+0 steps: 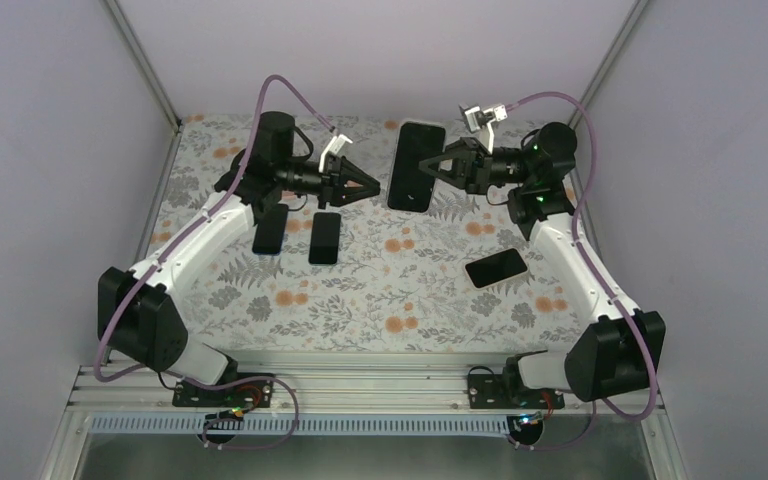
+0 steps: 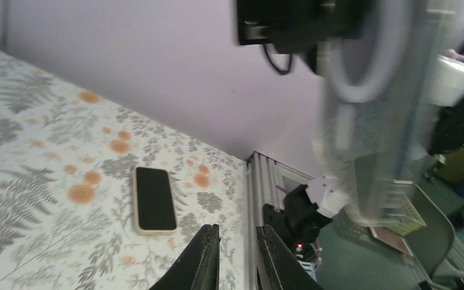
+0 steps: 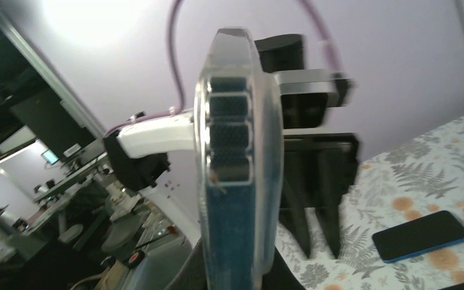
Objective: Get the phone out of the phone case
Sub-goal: Remove the phone case from the phone.
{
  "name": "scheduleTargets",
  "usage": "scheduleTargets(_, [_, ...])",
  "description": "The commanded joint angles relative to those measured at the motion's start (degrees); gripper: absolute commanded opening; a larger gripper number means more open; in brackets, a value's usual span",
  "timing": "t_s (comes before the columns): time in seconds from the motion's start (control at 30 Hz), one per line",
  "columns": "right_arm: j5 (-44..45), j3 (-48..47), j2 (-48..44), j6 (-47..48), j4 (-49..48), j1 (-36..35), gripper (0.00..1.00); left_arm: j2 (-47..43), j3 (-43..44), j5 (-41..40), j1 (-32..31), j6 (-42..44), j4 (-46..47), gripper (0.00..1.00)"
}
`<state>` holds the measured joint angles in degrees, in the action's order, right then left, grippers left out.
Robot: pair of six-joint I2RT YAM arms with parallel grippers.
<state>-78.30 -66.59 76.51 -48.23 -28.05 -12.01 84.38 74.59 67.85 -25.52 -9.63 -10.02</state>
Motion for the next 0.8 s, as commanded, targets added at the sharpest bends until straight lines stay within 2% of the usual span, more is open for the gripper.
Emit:
scheduleTargets(0.0, [-4.8,0.4,-2.7,-6.1,-8.0,-1.3,0.04,1.9,-1.5,-2.4,1.8,-1.4,1.8,0.16])
scheduleTargets(0.2, [-3.9,0.6,-3.1,-4.4,-6.3,-1.3,0.04,1.0,-1.8,-0.4,1.9,-1.7,3.0,0.18])
scheduleTargets(0.37, [-0.4,-4.4,-2.1,6.9,8.9,-0.9,0.04,-1.3,-2.2,4.4,1.9,-1.2,5.1,0.35])
scheduleTargets(0.43, [0.8,-5.3,-1.5,7.7,10.0,-0.3,0.04,-2.4,-2.4,5.0,1.7,-0.2,5.7,0.39])
scheduleTargets(0.77, [2.1,-5.6,-0.8,6.7,9.2,0.6,0.04,-2.5,2.1,7.3,-2.6,7.2,-0.5,0.40])
